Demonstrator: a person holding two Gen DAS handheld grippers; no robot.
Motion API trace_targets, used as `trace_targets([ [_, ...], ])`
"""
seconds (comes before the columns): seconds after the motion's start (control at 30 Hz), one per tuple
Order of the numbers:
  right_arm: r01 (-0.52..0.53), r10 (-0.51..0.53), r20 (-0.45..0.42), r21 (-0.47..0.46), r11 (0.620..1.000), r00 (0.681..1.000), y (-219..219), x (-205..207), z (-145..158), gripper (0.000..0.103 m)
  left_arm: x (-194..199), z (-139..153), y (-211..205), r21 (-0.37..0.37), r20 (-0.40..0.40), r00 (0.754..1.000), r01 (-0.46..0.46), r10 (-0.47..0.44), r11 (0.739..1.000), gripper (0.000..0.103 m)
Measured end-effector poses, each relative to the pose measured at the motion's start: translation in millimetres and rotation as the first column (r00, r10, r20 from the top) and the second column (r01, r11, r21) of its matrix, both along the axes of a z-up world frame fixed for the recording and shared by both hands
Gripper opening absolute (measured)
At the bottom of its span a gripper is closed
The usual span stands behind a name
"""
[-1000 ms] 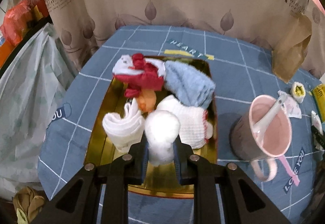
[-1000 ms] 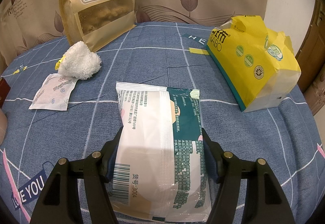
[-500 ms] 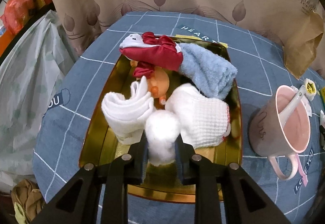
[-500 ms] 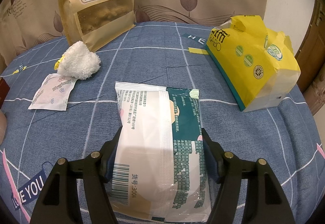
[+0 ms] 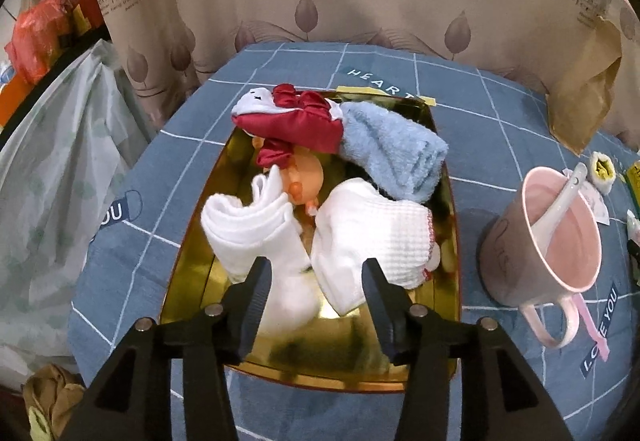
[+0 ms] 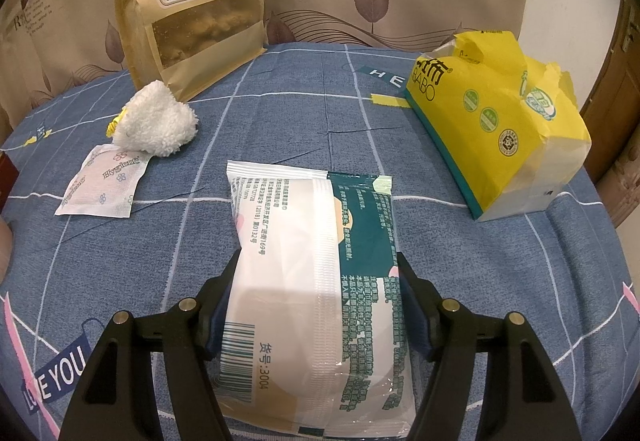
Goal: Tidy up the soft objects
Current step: 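Carry the cotton ball into the gold tin and open the left gripper, then carry the wet-wipe packet into the gold tin and open the right gripper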
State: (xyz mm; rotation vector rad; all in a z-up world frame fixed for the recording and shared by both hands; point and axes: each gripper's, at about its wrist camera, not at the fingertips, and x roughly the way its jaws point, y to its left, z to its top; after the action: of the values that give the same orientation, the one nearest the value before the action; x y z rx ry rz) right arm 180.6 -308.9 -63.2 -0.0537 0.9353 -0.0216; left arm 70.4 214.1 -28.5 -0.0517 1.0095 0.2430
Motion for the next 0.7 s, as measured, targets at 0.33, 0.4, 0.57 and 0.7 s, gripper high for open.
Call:
trace_targets([
  [0.33,0.005,-0.005,0.004,-0.018,1.000,1.000,5.6,2.0,3.2,0.061,-10.8,3.2,0.7,-0.018,0.038,0.999,-0.009,0.010,1.000,0.058],
  [0.4,0.009,-0.009,0.007,-0.029,1.000,1.000,5.9,1.3,4.8,0.059,-11.7,2.8,0.9,-0.022,0.041,0.999,-0.012,0.012,1.000,0.058],
  [0.57,0.029,-0.029,0.008,-0.049,0.998,1.000,12.7,-0.4,8.7,0.056,-14.8,4.1,-2.0,-0.003,0.050,0.999,-0.013,0.013,1.000,0.058],
  [0.7,0.037,-0.037,0.008,-0.045,0.998,0.999,18.3,-0.8,16.0,0.054,-18.8,8.1,-1.2,-0.002,0.067,0.998,-0.019,0.019,1.000,0.058],
])
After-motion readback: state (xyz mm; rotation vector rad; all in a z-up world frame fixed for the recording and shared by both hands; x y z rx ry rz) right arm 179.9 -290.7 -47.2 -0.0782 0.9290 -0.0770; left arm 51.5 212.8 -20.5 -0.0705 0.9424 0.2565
